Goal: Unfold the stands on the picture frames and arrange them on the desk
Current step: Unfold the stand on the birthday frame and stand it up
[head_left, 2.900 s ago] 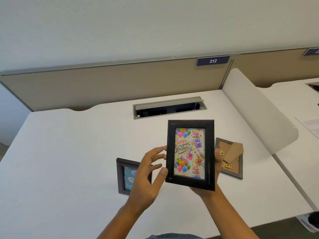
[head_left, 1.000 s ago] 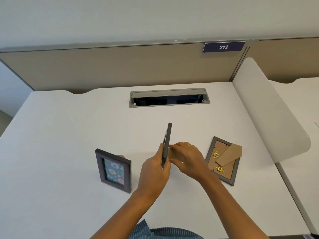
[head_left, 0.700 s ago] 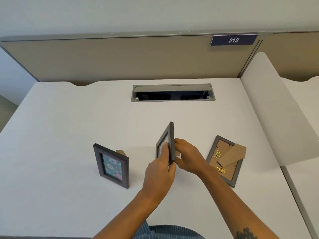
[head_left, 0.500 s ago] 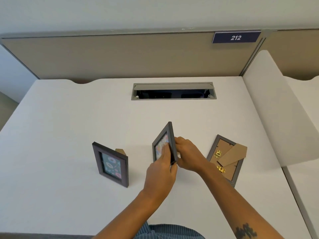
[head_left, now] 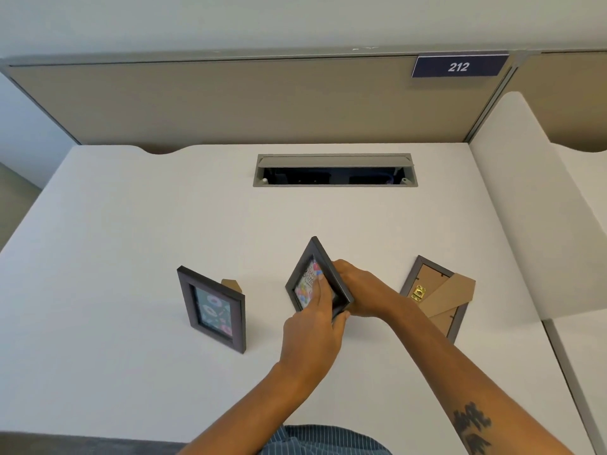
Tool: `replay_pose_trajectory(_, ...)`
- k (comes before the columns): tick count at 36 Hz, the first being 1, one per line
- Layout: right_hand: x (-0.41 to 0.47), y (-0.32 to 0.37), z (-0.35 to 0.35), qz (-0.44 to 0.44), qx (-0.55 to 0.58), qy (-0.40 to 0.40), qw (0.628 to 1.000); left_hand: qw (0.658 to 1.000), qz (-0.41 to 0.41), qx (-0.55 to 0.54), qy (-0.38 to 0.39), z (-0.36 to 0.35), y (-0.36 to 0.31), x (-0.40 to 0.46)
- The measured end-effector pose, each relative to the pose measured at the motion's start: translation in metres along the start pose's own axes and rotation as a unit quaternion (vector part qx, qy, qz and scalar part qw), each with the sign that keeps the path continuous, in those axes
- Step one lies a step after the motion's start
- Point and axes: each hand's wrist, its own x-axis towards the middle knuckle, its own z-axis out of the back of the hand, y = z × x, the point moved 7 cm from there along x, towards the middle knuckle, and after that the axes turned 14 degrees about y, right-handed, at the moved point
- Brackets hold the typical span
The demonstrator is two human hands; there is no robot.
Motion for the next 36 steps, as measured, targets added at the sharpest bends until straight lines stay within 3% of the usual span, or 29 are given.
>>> replay_pose_trajectory(12, 0.007, -0.006, 0.004, -0.025, 0.021, 0.021, 0.999, 0.996, 0.004, -0.084, 0.031, -0.016, 0.005, 0.005)
replay_pose_trajectory(36, 0.008, -0.032, -0.004, -0.102, 0.079, -0.004, 0.992, 0.993, -0.031, -0.055, 0.099, -0.035, 0.001, 0.011)
